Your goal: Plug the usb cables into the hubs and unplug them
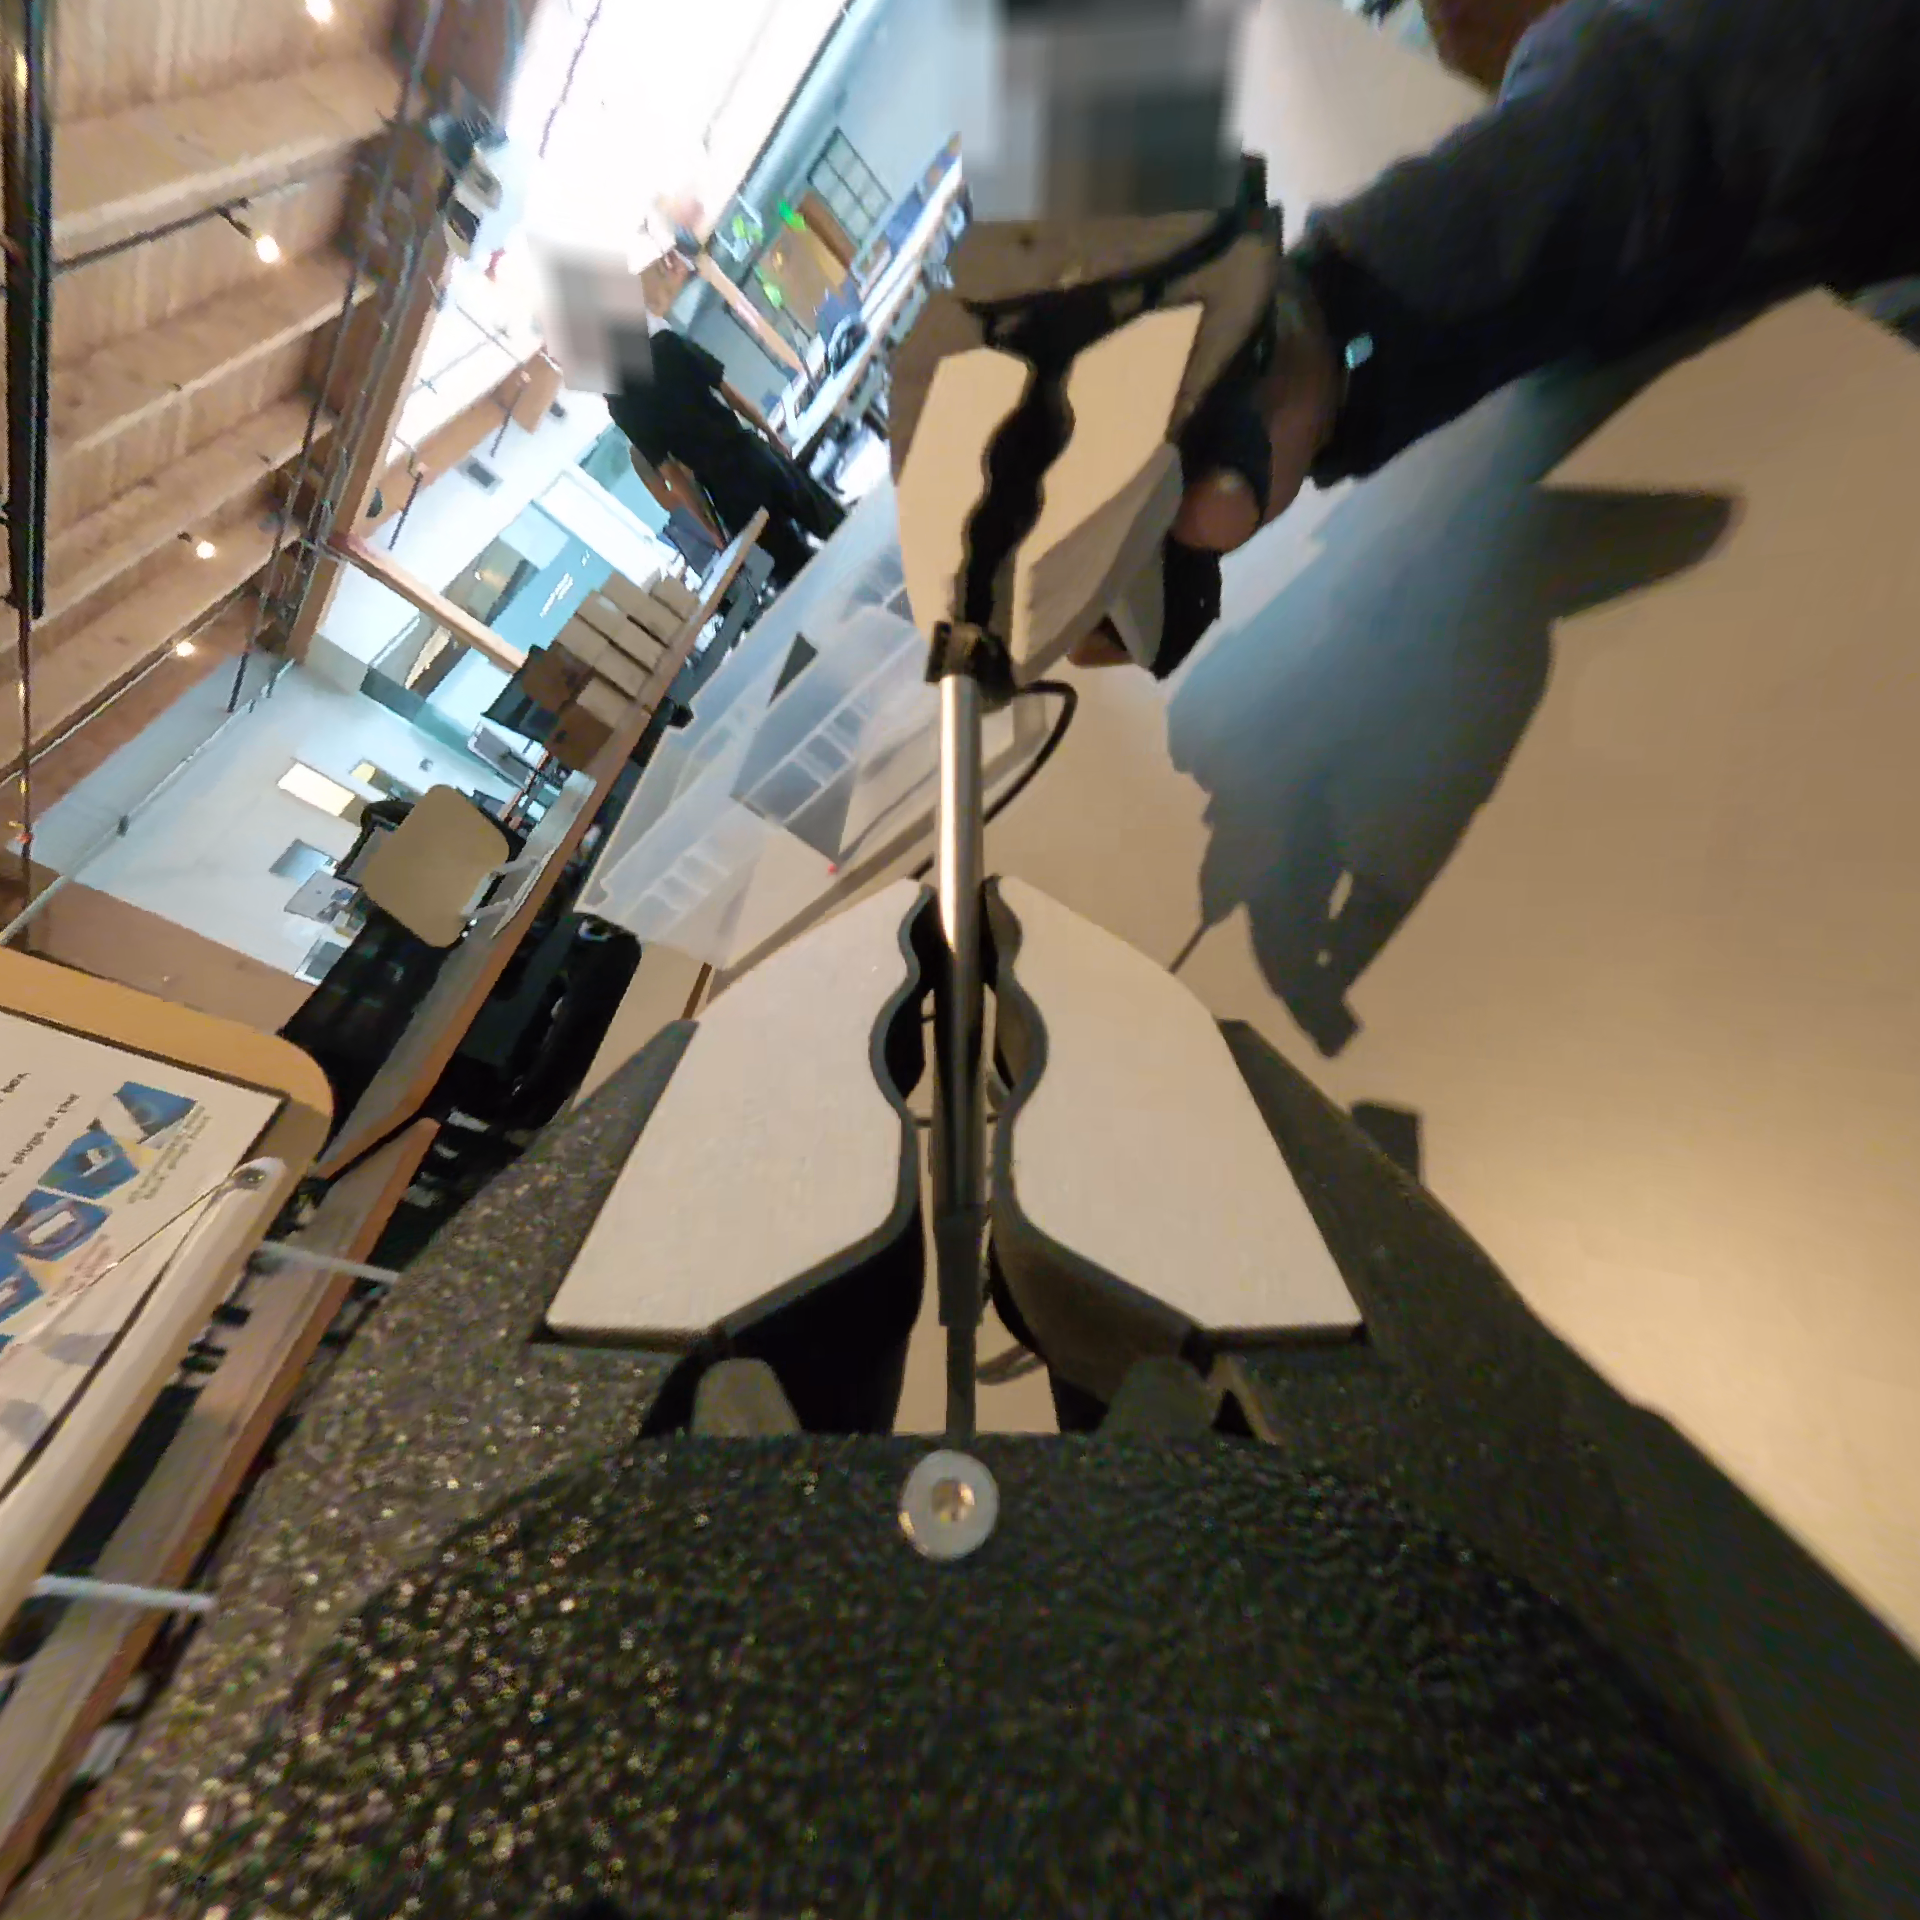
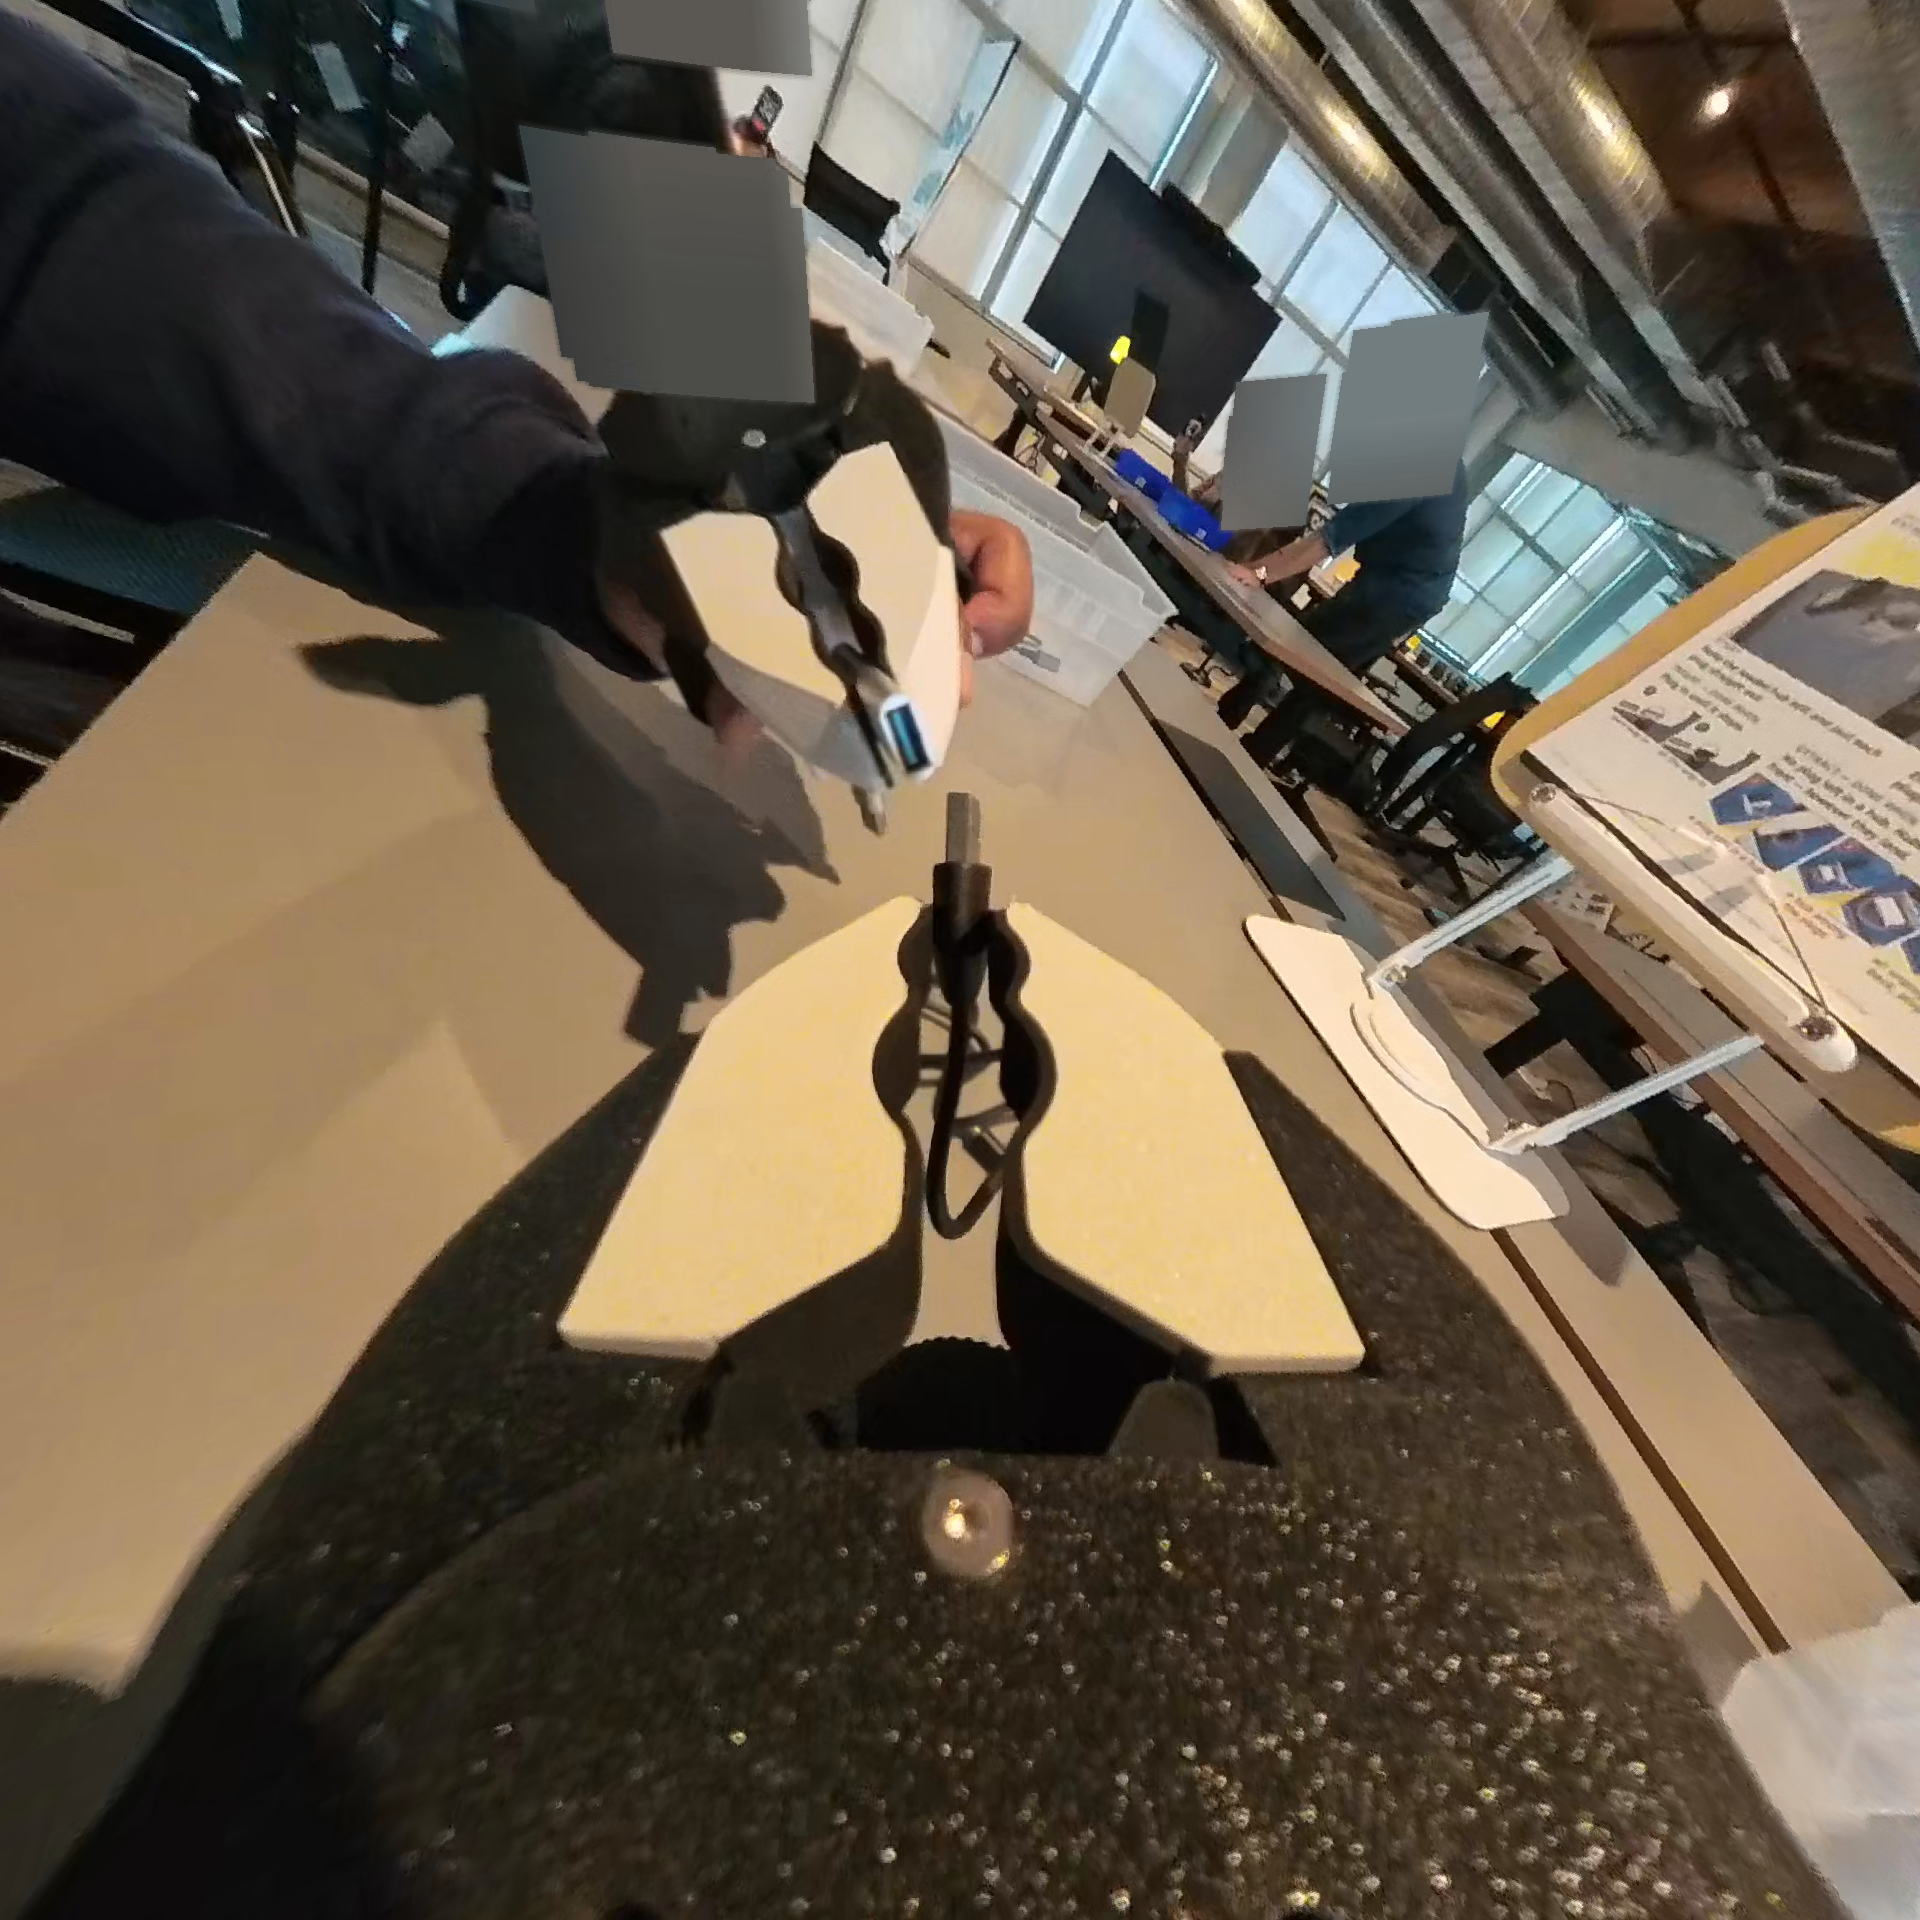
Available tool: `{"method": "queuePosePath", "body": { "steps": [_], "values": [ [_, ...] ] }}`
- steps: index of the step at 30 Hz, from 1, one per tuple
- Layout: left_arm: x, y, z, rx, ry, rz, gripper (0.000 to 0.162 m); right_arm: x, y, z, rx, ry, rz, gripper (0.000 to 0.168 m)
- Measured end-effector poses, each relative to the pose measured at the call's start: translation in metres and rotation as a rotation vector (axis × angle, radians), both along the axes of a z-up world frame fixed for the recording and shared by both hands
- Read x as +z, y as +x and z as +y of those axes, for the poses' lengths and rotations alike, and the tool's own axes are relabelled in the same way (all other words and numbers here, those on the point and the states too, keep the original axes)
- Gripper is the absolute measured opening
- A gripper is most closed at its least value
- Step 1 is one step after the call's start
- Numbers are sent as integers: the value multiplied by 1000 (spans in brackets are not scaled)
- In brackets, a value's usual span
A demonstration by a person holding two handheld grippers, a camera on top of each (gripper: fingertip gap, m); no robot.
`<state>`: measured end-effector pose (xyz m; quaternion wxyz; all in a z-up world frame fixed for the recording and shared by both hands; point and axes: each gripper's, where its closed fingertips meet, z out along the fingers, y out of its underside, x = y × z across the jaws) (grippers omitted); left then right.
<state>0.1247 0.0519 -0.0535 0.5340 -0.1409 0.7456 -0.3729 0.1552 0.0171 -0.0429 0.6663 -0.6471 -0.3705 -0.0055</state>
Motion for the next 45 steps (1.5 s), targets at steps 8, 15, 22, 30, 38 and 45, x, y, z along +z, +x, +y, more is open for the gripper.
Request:
{"method": "queuePosePath", "body": {
  "steps": [8,15,22,30,38,45],
  "values": [
    [9,-5,-6,-62,-73,-42,7,8,-6,-5,26,39,1,9],
    [13,-7,-13,-86,-76,-70,7,10,-13,-7,46,62,-10,9],
    [15,-9,-15,-101,-89,-79,7,20,-20,-13,90,111,28,9],
    [23,-12,-18,-138,-164,-82,7,30,-24,-19,123,153,69,10],
    [16,-3,-1,-16,-83,-63,7,-5,2,1,-136,78,-276,10],
    [6,3,5,53,-5,-30,7,-36,19,6,-270,3,-543,9]
  ]
}}
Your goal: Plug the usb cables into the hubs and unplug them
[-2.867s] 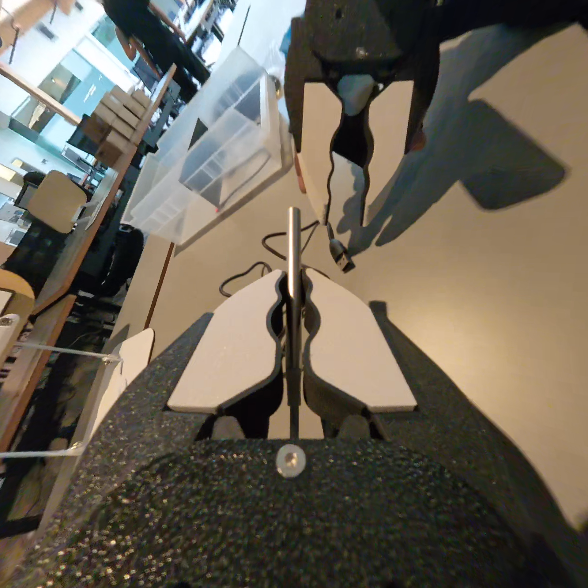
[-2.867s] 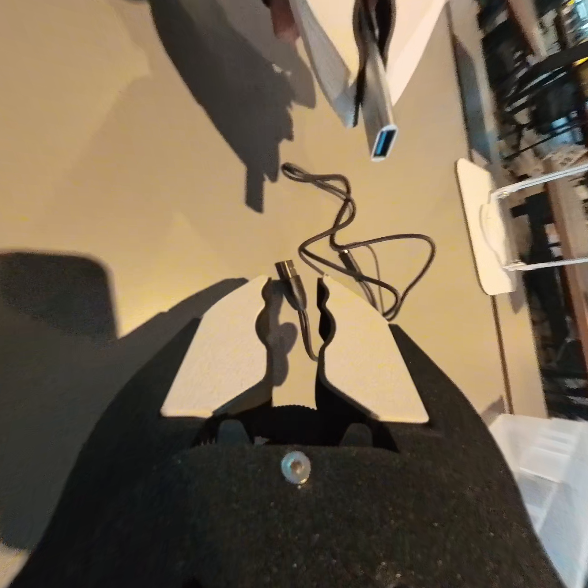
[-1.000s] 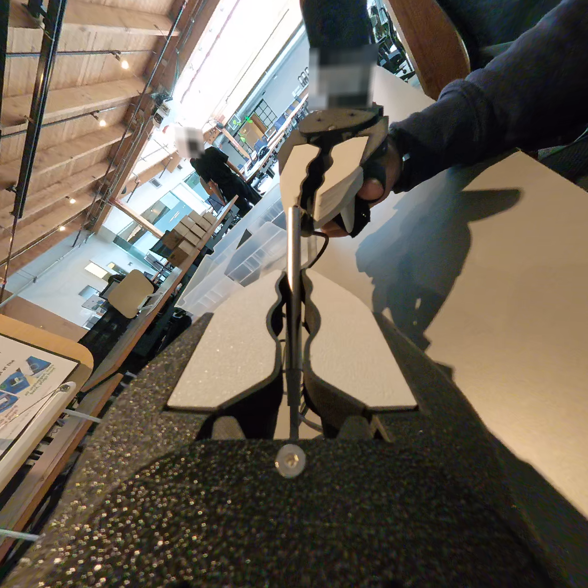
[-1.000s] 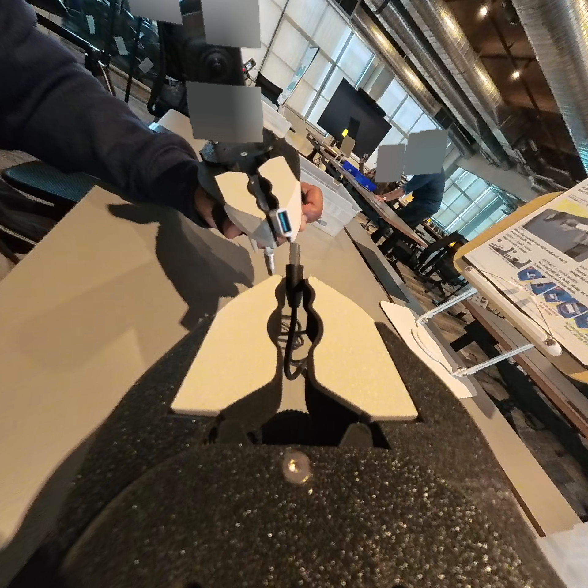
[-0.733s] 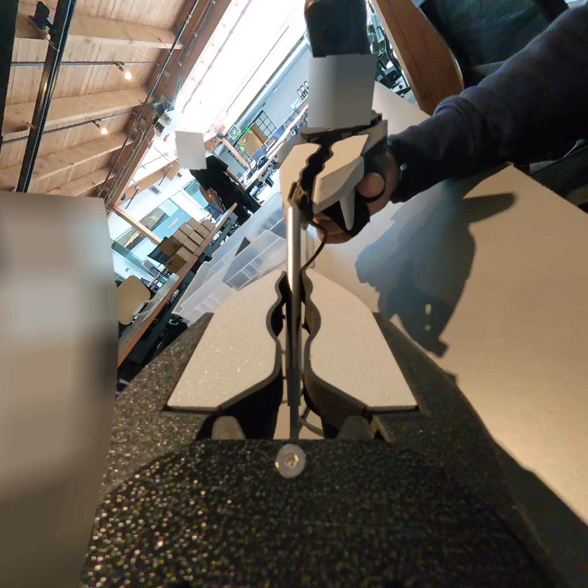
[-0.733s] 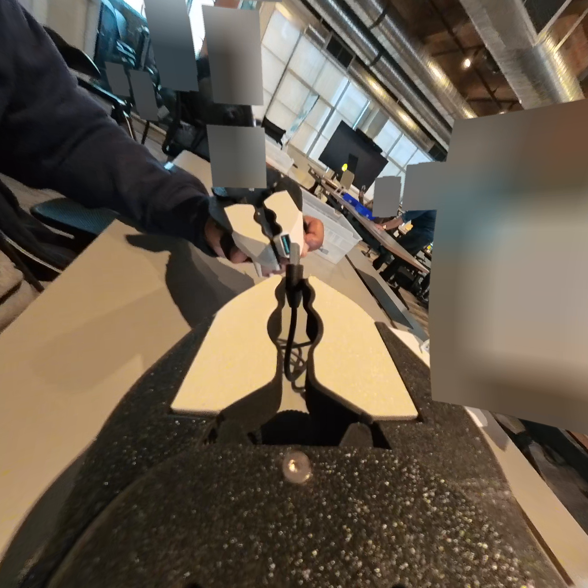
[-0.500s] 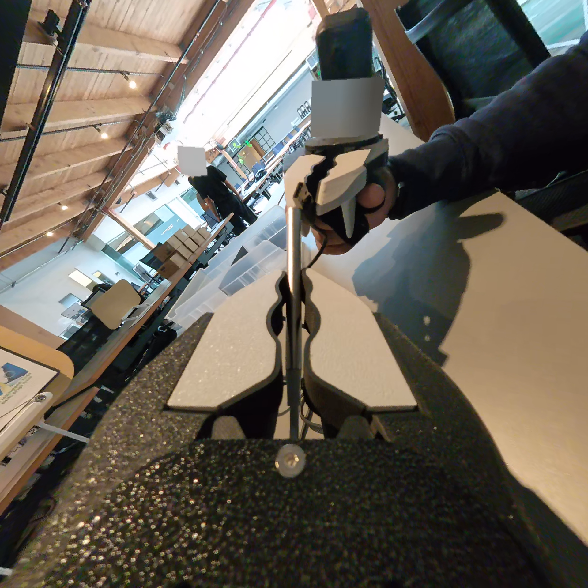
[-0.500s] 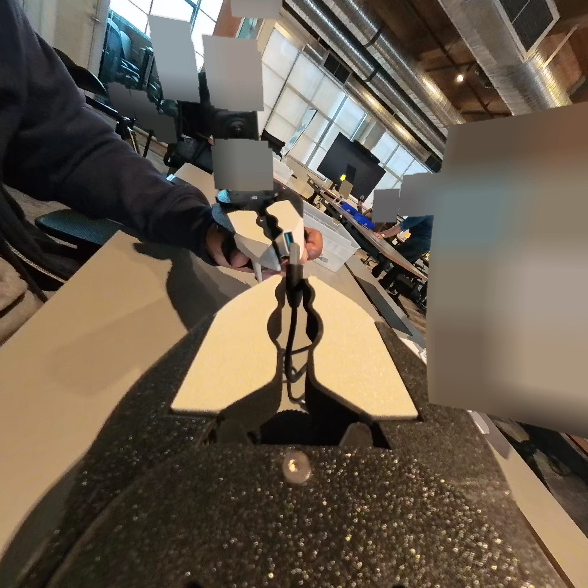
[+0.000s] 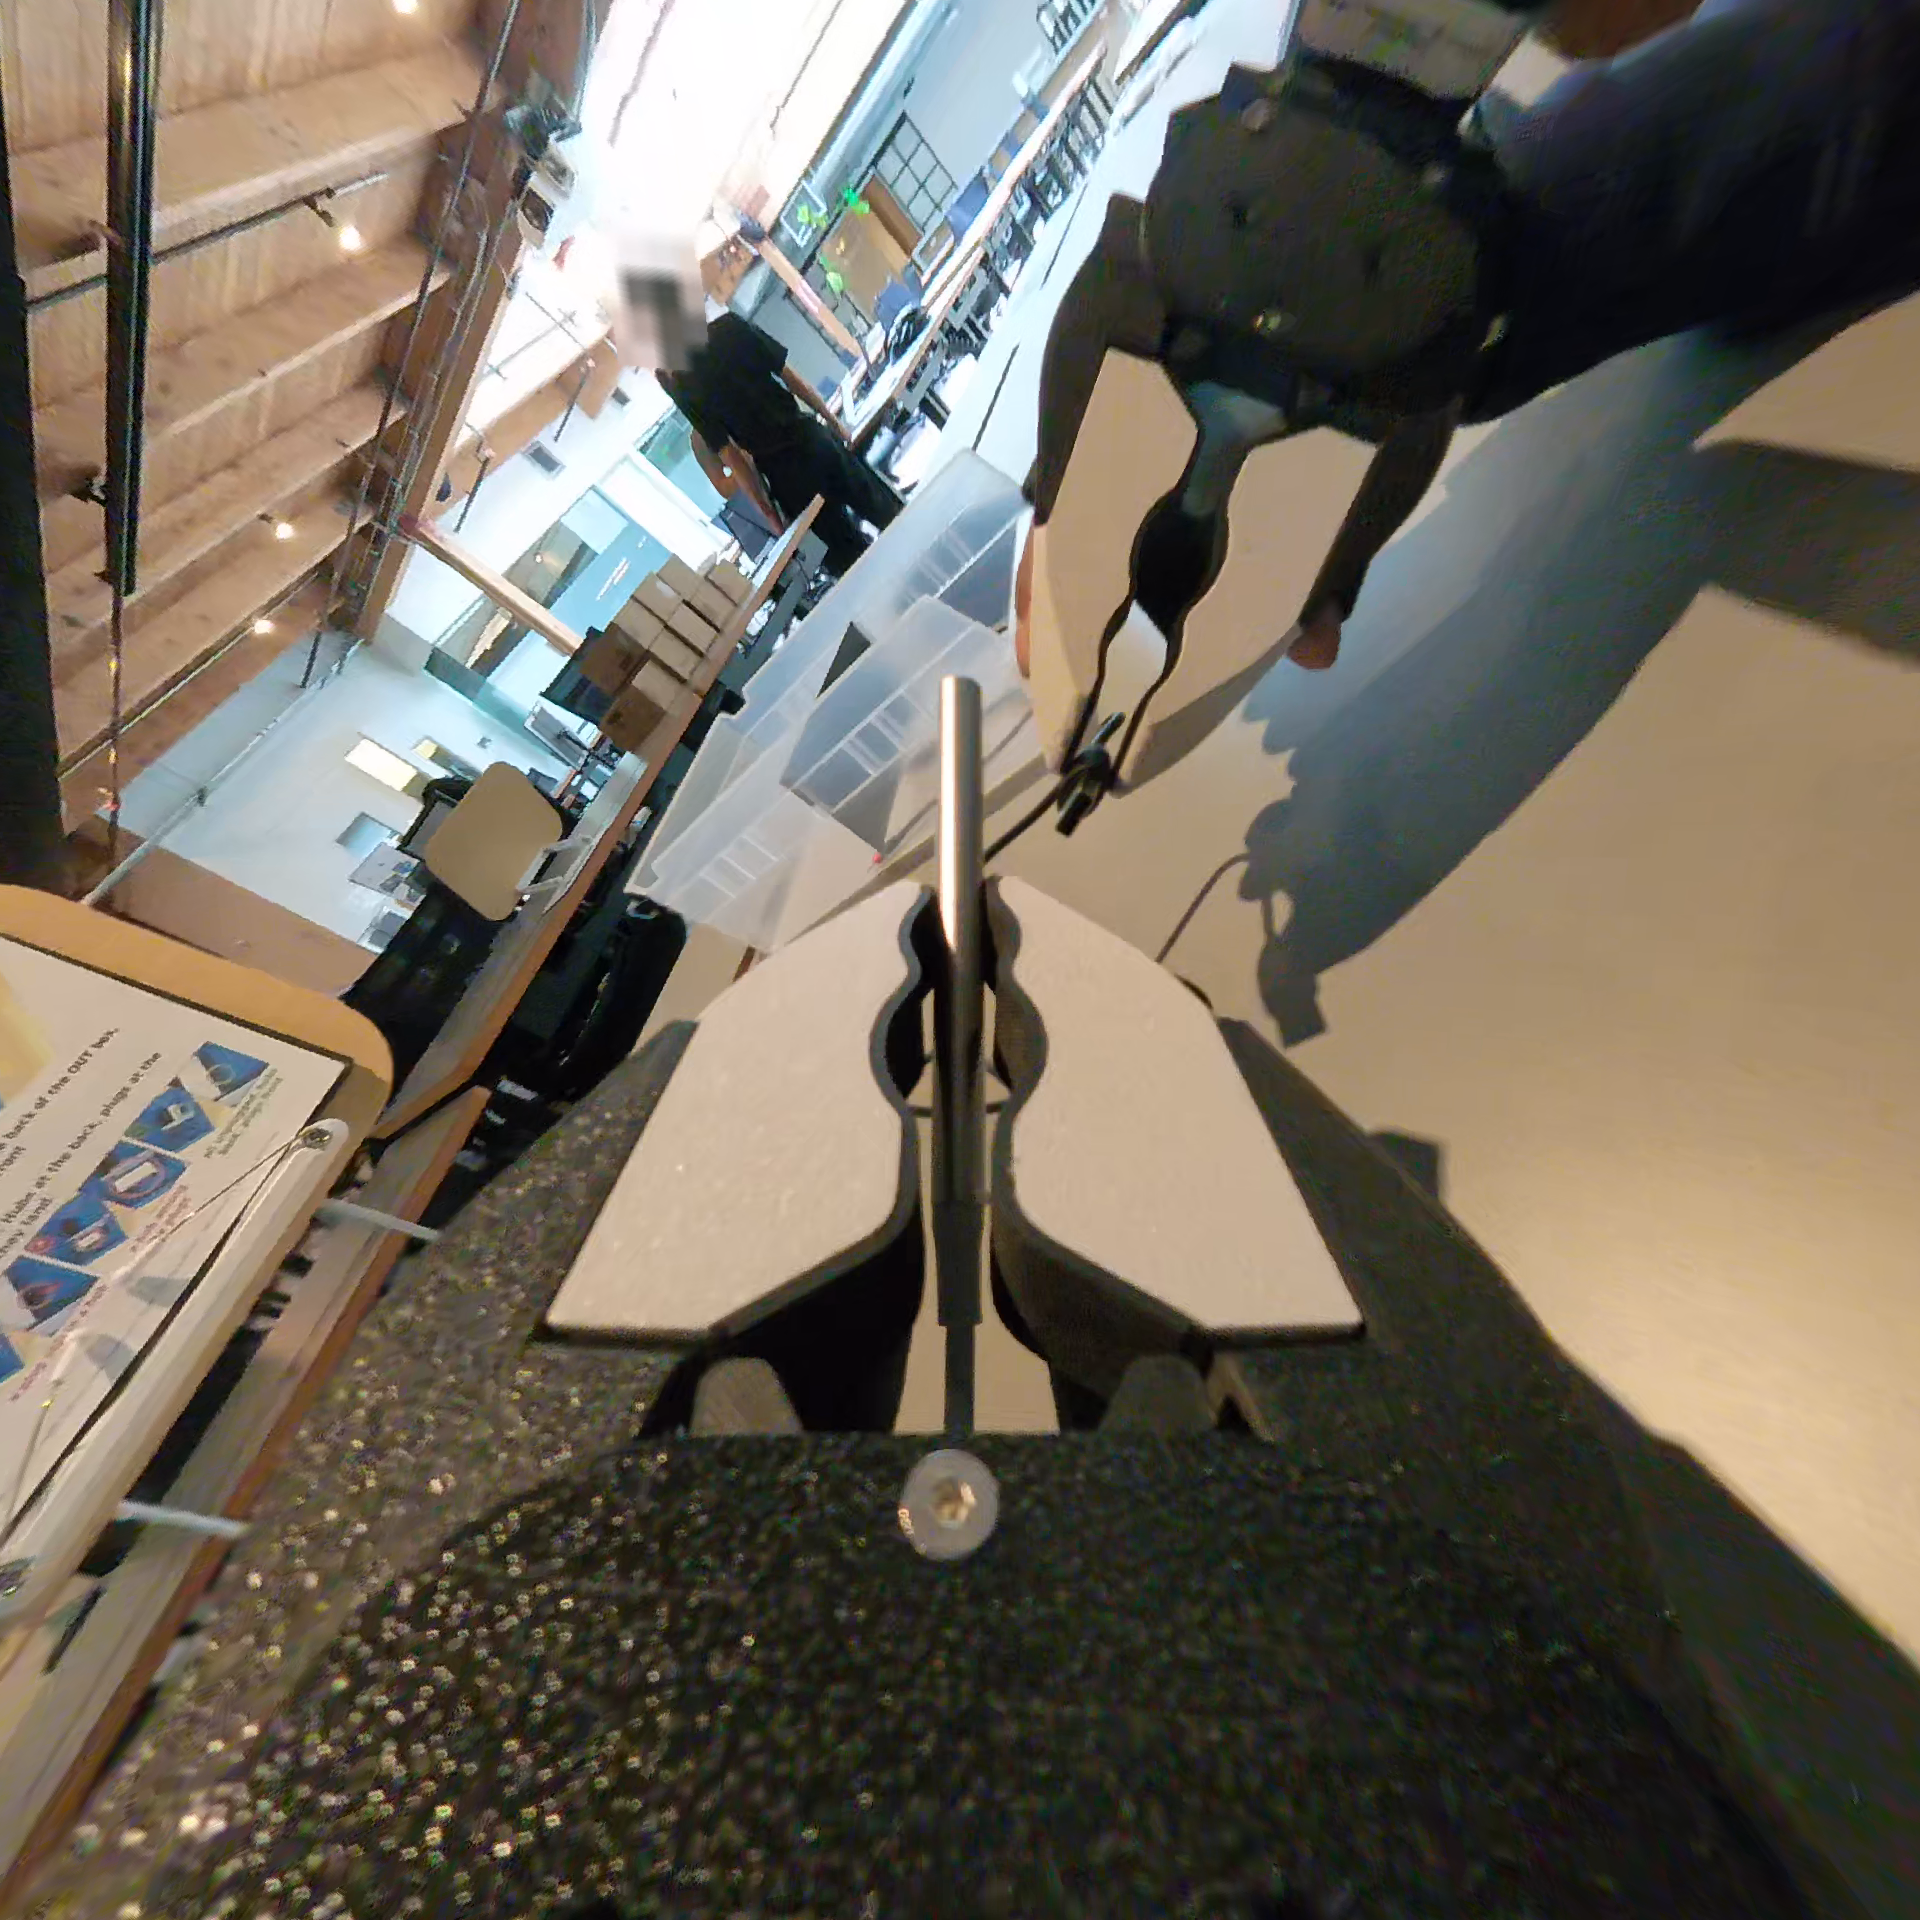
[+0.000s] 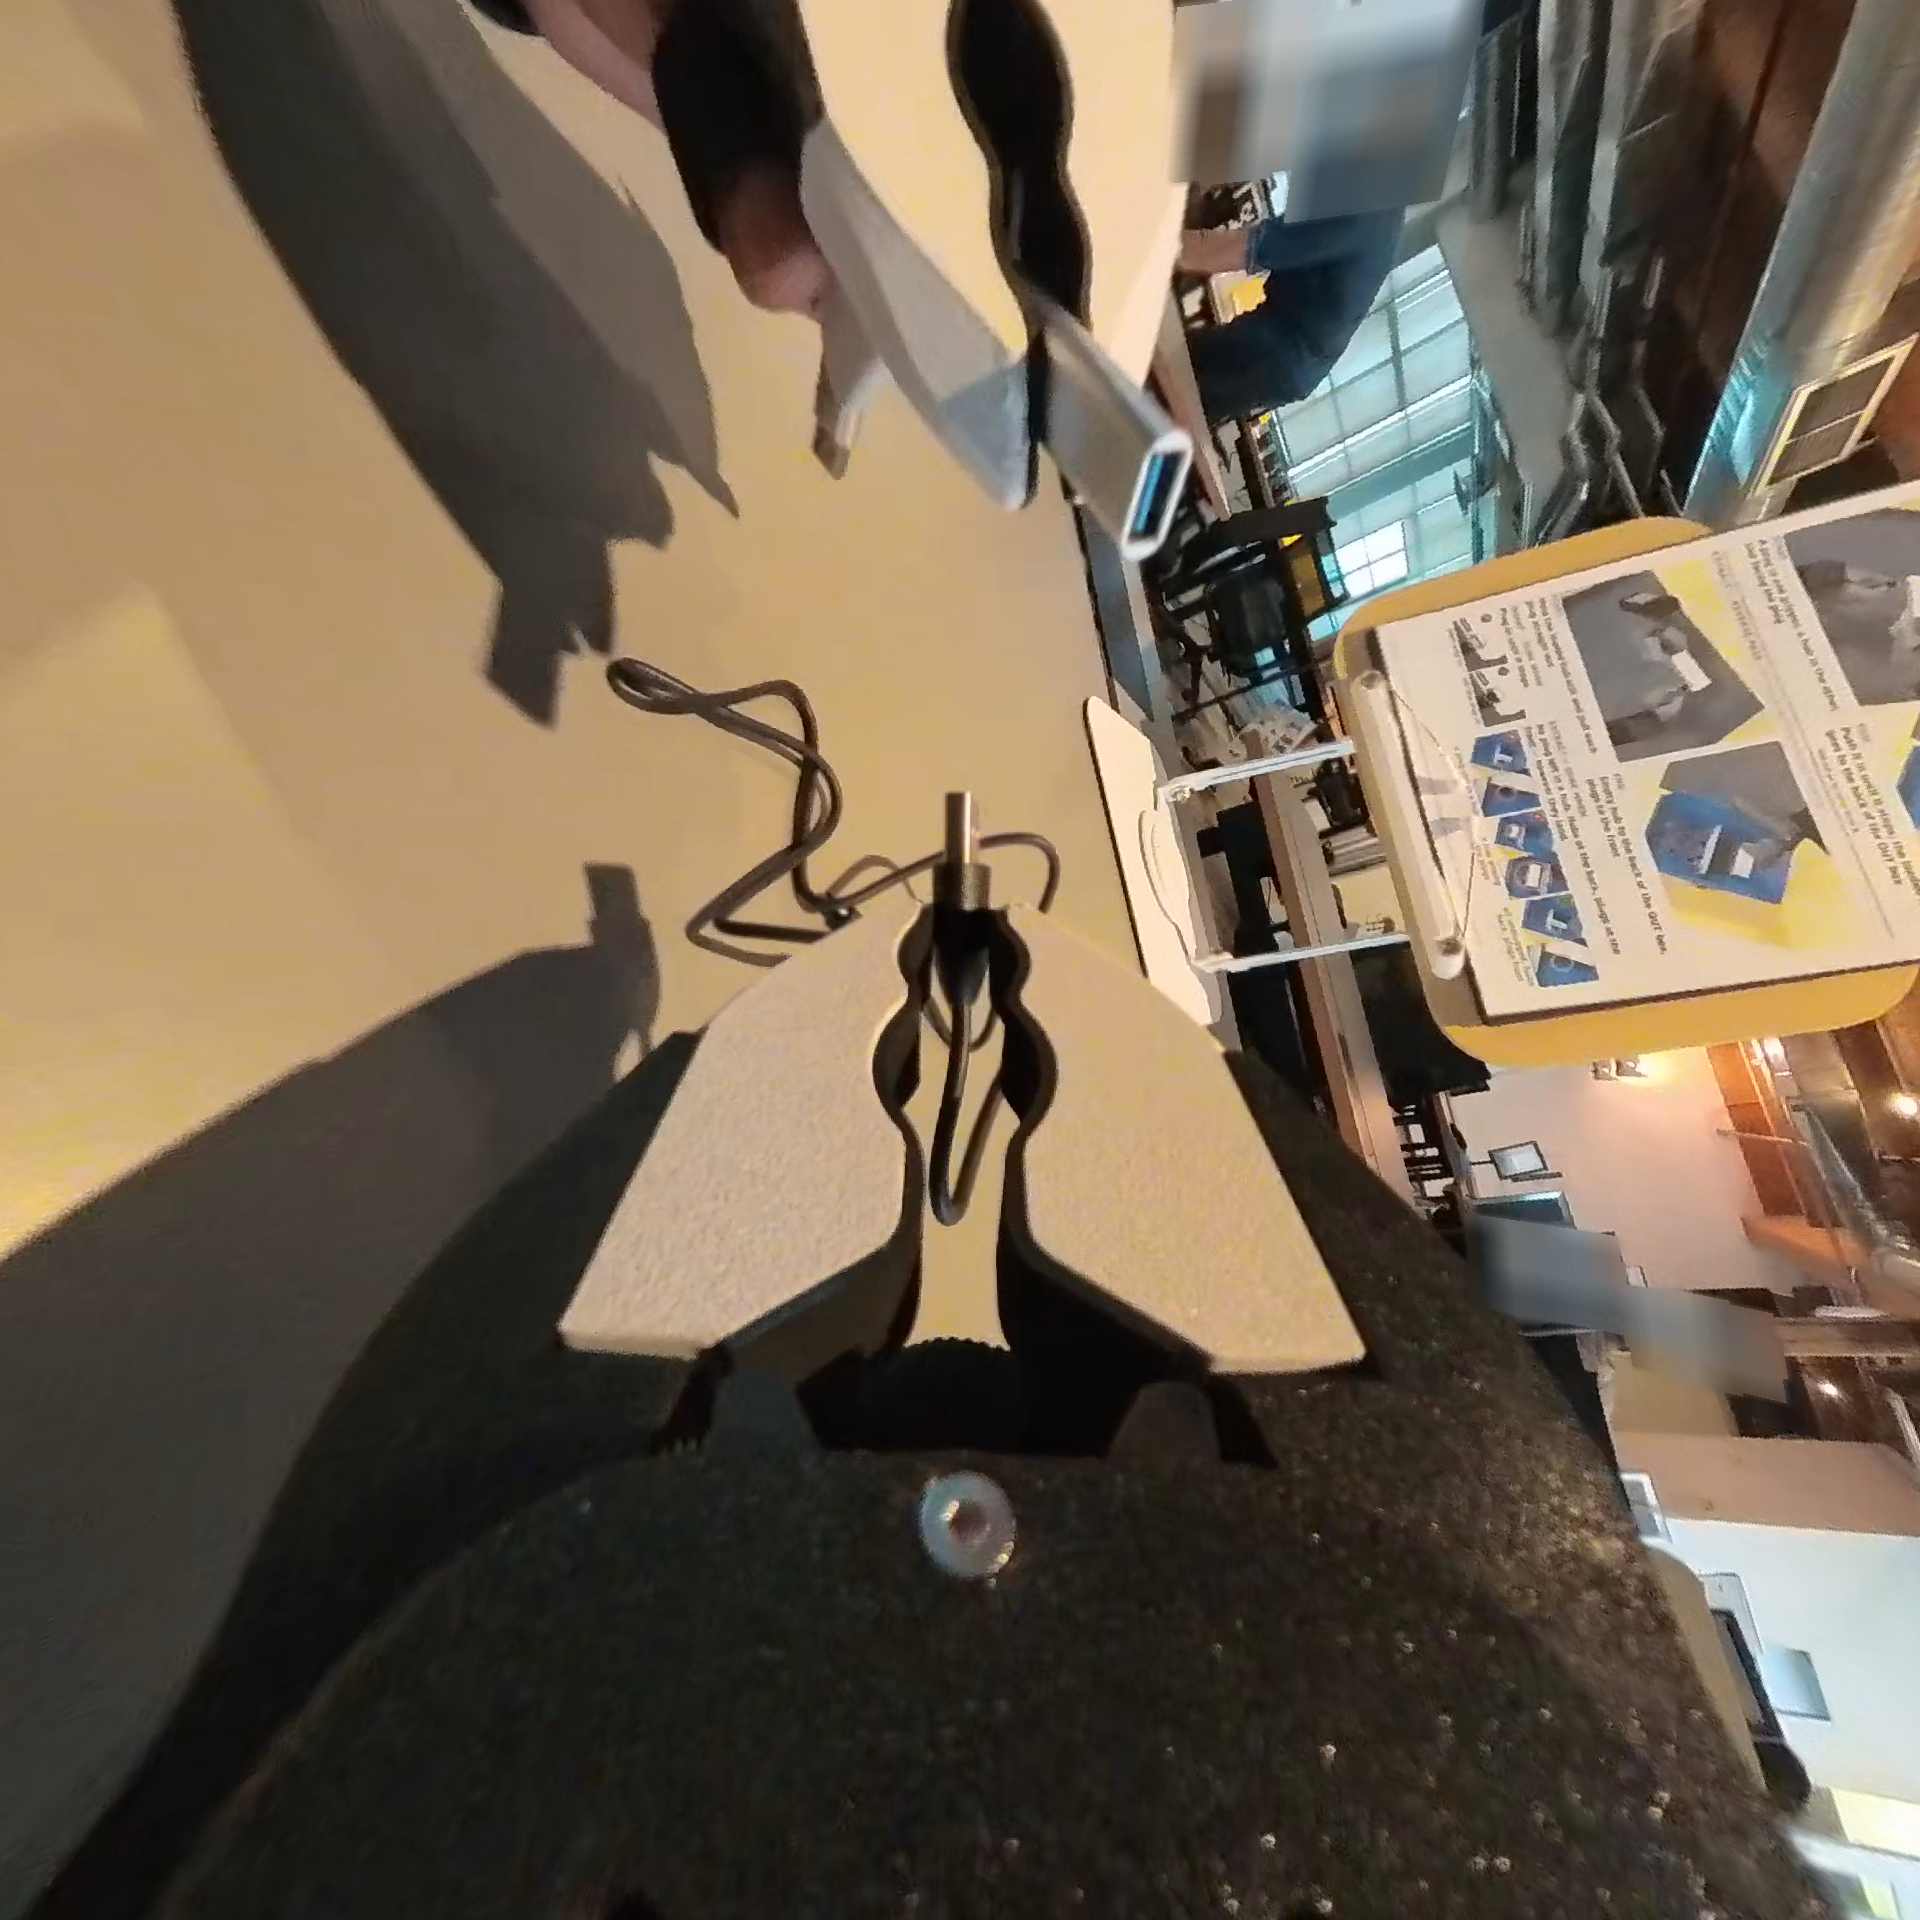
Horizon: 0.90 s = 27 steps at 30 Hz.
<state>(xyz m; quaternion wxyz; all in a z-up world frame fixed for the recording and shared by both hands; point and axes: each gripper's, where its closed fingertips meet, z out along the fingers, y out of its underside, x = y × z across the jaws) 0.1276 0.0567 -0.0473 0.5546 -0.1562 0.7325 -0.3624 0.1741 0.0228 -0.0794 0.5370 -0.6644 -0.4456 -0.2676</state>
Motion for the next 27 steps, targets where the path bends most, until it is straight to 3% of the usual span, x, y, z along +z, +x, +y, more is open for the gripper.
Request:
{"method": "queuePosePath", "body": {
  "steps": [8,16,22,27],
  "values": [
    [-9,6,8,107,158,-4,7,-23,8,-4,-152,-41,-254,9],
    [-8,9,18,190,225,-23,7,-53,6,-13,-244,-177,-314,10],
    [4,7,30,238,187,-55,7,-43,-14,-18,-203,-178,-148,10],
    [18,3,42,259,107,-82,7,-9,-30,-33,-151,-131,40,10]
  ]
}}
